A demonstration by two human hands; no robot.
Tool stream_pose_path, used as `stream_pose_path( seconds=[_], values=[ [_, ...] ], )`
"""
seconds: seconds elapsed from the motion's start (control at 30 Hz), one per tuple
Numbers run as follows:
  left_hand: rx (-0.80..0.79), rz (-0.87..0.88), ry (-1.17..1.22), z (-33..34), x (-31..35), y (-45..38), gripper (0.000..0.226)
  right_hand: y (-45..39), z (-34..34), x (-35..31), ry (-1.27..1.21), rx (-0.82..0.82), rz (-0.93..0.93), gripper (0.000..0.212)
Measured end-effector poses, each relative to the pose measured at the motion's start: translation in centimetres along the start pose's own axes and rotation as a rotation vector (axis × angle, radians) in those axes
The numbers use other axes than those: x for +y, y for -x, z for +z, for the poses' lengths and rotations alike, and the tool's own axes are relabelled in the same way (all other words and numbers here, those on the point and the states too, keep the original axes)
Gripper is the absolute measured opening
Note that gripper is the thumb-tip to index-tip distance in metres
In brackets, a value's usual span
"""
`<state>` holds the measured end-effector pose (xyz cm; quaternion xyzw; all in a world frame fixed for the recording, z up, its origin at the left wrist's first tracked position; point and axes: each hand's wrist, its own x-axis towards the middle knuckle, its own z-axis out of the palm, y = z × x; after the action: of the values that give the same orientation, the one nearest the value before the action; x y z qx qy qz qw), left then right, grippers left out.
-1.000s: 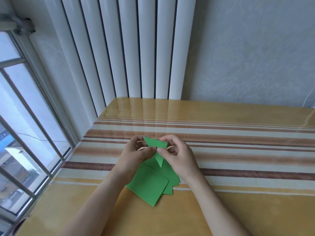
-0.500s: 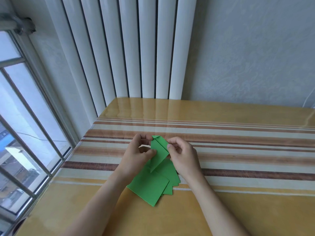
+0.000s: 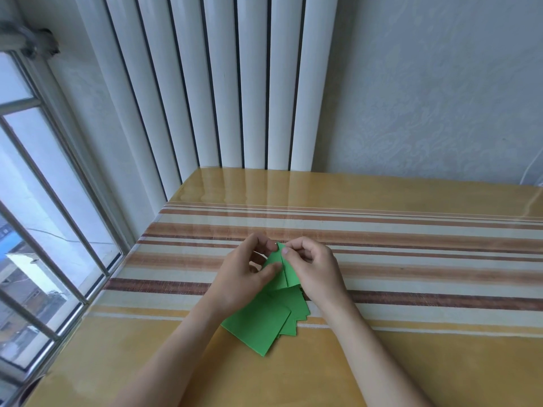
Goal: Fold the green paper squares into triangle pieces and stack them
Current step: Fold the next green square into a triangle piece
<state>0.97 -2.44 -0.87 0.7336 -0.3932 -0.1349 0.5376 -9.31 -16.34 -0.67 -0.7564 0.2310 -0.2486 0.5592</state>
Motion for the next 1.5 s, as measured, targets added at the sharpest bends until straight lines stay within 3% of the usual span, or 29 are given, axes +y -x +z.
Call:
stream_pose_path(
  seconds=[0.23, 0.5, 0.7, 0.9, 1.1, 1.2, 1.33, 1.5],
  values=[
    [-0.008, -0.012, -0.041, 0.1, 0.5, 0.2, 0.053, 0.3, 0.1, -0.5, -0.099, -0.073, 0.037, 0.011],
    [0.008, 0.027, -0.137, 0.2, 0.4, 0.2, 0.045, 0.2, 0.2, -0.3, -0.105, -0.021, 0.042, 0.013],
    [0.168, 0.129, -0.223, -0.2, 0.2, 0.0, 0.028, 0.0, -0.2, 0.0, -0.095, 0.055, 0.082, 0.008],
    [0.192, 0.128, -0.265, -0.4, -0.2, -0.3, 0.014, 0.2, -0.1, -0.5, -0.245, 0.011, 0.179, 0.007],
    [0.106, 0.12, -0.293, 0.0, -0.1, -0.2, 0.044, 0.1, -0.1, -0.4, -0.254, -0.023, 0.148, 0.005],
    [0.095, 0.122, -0.307, -0.1, 0.0, 0.0, 0.038, 0.1, 0.0, -0.5, -0.294, -0.048, 0.129, 0.006],
    [0.088, 0.061, -0.143, -0.4, 1.1, 0.1, 0.025, 0.0, 0.1, -0.3, -0.268, 0.012, 0.078, 0.008],
    [0.024, -0.072, 0.12, -0.7, 2.1, 0.4, 0.034, -0.3, 0.2, 0.5, -0.177, 0.104, 0.0, 0.008]
  ],
)
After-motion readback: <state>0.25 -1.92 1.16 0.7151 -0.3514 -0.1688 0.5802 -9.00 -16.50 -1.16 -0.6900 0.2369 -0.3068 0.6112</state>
